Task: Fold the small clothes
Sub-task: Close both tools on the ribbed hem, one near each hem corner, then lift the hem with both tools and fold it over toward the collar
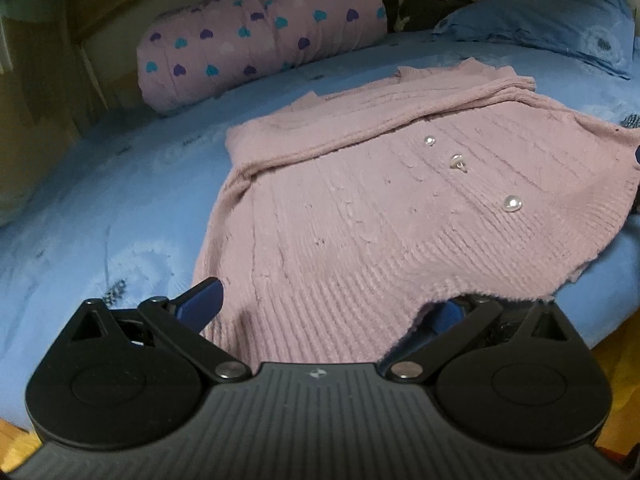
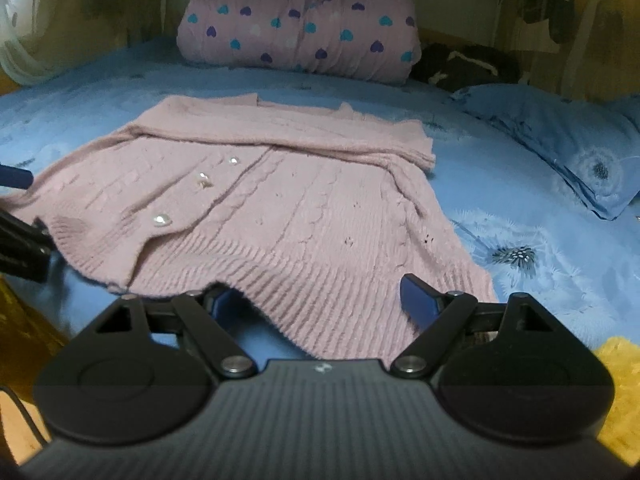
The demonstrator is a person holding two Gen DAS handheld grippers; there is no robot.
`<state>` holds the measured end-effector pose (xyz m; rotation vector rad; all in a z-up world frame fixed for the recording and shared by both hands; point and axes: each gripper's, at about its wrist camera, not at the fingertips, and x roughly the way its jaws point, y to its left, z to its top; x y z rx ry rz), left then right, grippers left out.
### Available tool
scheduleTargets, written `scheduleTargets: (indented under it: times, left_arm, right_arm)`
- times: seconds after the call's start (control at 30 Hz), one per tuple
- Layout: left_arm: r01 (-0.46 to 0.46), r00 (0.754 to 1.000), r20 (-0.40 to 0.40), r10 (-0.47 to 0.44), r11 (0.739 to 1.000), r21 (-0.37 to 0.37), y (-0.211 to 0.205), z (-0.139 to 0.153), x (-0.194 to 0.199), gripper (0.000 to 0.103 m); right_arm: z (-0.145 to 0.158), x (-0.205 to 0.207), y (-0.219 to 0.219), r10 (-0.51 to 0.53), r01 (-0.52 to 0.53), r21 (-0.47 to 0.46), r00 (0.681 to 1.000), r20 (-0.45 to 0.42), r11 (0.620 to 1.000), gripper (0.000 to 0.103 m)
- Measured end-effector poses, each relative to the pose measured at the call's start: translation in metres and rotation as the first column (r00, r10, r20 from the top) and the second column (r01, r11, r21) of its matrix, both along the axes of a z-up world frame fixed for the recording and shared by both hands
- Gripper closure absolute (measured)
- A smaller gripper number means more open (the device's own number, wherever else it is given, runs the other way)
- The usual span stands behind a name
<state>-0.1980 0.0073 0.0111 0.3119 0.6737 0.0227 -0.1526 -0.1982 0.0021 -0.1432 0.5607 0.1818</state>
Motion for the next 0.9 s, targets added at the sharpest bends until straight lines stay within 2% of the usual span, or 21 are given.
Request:
scheduleTargets:
  times: [0.1, 0.17, 0.2, 0.23, 0.27, 0.37, 0.47, 0.67, 0.9]
  left_arm:
    - [0.015, 1.000, 0.010, -0.015, 1.000, 0.000, -0.003, 0.004, -0.001, 0.019]
    - [0.012, 1.000, 0.007, -0.012, 1.000, -0.001, -0.003, 0.005, -0.001, 0.039]
    - [0.003, 1.000, 0.001, -0.003, 1.000, 0.000, -0.003, 0.006, 0.000, 0.045]
    - [0.002, 1.000, -0.003, -0.002, 1.000, -0.008, -0.002, 0.007, 0.001, 0.056]
    - [0.008, 1.000, -0.005, -0.008, 1.000, -0.028, 0.000, 0.008, 0.002, 0.067]
    - [0.021, 1.000, 0.003, -0.021, 0.998, -0.065, -0.001, 0.015, 0.004, 0.087]
    - [0.026, 0.998, 0.055, -0.023, 0.998, -0.052, -0.005, 0.028, 0.005, 0.092]
    - [0.019, 0.988, 0.157, -0.011, 0.999, -0.047, -0.010, 0.061, 0.017, 0.094]
    - [-0.028, 0.980, 0.195, 0.040, 0.998, -0.062, -0.011, 0.086, 0.056, 0.095]
  right_arm:
    - [0.003, -0.001, -0.001, 0.009, -0.009, 0.014, 1.000, 0.004, 1.000, 0.039]
    - [0.004, 0.000, -0.001, 0.008, -0.007, 0.010, 1.000, -0.004, 1.000, 0.068]
    - [0.004, 0.001, -0.001, 0.007, -0.007, 0.011, 1.000, -0.009, 1.000, 0.076]
    - [0.005, 0.002, -0.001, 0.007, -0.006, 0.013, 1.000, -0.013, 1.000, 0.084]
    - [0.005, 0.003, -0.001, 0.005, -0.005, 0.016, 1.000, -0.015, 1.000, 0.086]
    - [0.009, 0.005, -0.001, 0.002, -0.002, 0.013, 1.000, 0.007, 1.000, 0.091]
    - [0.015, 0.007, 0.002, 0.003, -0.003, -0.009, 0.999, 0.051, 1.000, 0.094]
    - [0.035, 0.014, 0.002, -0.007, 0.013, -0.033, 0.987, 0.161, 0.999, 0.095]
    - [0.059, 0.040, 0.000, -0.013, 0.021, -0.033, 0.970, 0.244, 0.999, 0.095]
